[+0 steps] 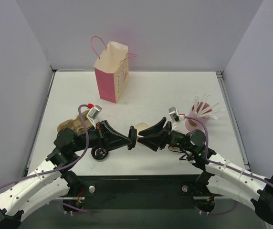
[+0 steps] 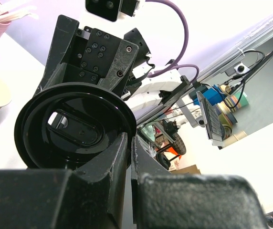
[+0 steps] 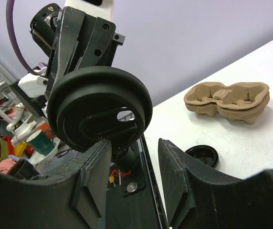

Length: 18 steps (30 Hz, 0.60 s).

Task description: Pack the takeout coffee

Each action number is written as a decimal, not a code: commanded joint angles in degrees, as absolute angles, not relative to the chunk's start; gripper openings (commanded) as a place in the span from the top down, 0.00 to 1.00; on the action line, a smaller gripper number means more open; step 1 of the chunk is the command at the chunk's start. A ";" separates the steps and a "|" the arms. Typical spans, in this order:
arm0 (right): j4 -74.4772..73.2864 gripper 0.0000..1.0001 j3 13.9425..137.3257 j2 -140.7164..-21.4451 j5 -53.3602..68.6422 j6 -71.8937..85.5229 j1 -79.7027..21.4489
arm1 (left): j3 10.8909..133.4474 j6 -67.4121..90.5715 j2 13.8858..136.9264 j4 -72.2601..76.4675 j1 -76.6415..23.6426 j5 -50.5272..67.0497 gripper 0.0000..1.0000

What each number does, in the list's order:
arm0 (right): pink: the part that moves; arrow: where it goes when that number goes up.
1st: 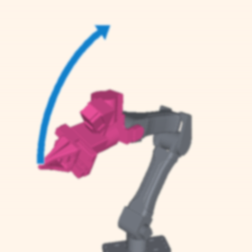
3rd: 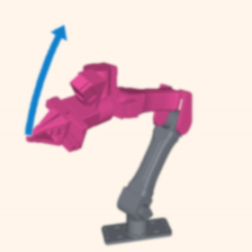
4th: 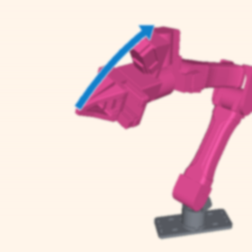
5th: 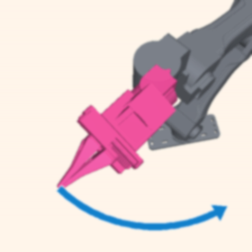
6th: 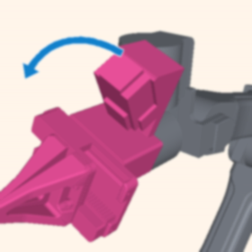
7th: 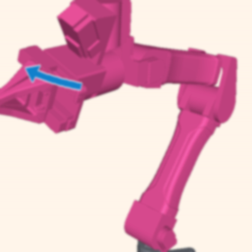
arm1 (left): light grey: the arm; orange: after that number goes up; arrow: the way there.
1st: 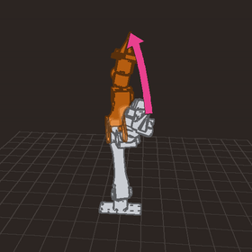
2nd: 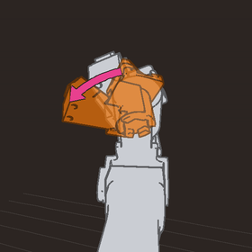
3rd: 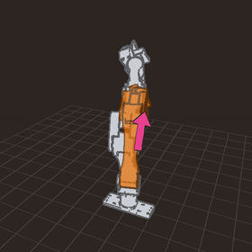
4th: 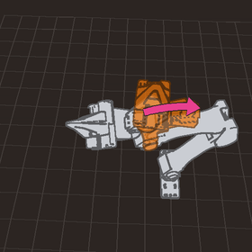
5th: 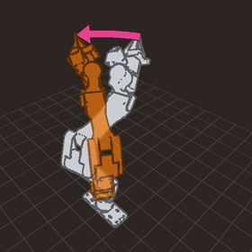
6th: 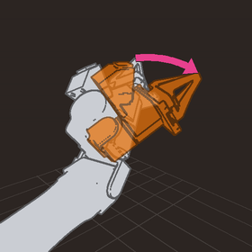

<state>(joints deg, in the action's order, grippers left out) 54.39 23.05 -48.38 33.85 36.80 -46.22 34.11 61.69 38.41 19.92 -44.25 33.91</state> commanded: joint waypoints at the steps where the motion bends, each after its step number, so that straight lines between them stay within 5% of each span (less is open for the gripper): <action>1: 58.27 0.56 25.84 -47.63 33.49 33.05 -46.67 | 34.02 61.61 37.71 22.23 -43.95 33.75 0.84; 18: 61.60 0.56 27.33 -50.97 35.33 33.22 -46.76 | 31.12 65.21 37.18 27.15 -43.95 33.75 0.85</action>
